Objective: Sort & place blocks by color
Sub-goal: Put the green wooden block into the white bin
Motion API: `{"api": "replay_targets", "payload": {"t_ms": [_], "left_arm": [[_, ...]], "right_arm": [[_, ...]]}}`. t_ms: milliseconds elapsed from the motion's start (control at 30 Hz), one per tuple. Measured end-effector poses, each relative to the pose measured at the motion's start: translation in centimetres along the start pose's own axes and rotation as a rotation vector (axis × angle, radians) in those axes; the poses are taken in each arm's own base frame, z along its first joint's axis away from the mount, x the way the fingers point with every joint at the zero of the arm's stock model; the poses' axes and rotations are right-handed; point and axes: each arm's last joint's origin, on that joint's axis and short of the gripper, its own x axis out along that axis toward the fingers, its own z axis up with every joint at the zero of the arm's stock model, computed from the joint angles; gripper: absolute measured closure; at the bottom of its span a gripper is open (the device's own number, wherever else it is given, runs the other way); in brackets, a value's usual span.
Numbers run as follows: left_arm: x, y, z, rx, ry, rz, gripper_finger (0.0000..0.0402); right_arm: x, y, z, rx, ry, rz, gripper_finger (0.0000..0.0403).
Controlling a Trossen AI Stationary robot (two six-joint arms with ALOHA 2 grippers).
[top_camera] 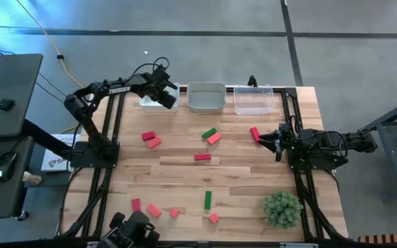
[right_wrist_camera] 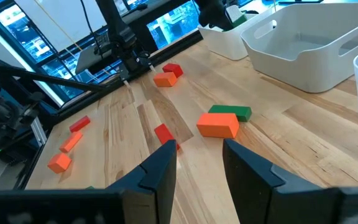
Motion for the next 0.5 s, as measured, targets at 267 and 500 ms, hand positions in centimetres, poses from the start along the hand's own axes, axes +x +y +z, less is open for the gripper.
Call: {"api": "replay_targets", "payload": {"t_ms": [267,500], "left_arm": [[0.65,-0.02,-0.07,0.000,0.017,0.004,0.0318],[0.79,-0.01,-0.09,0.001,0.021,0.006,0.0318]], "right_arm": [[0.00,0.00,0.00,0.000,0.000,0.000,0.0281],[0.00,0.00,0.00,0.000,0.000,0.000,0.0281]]}}
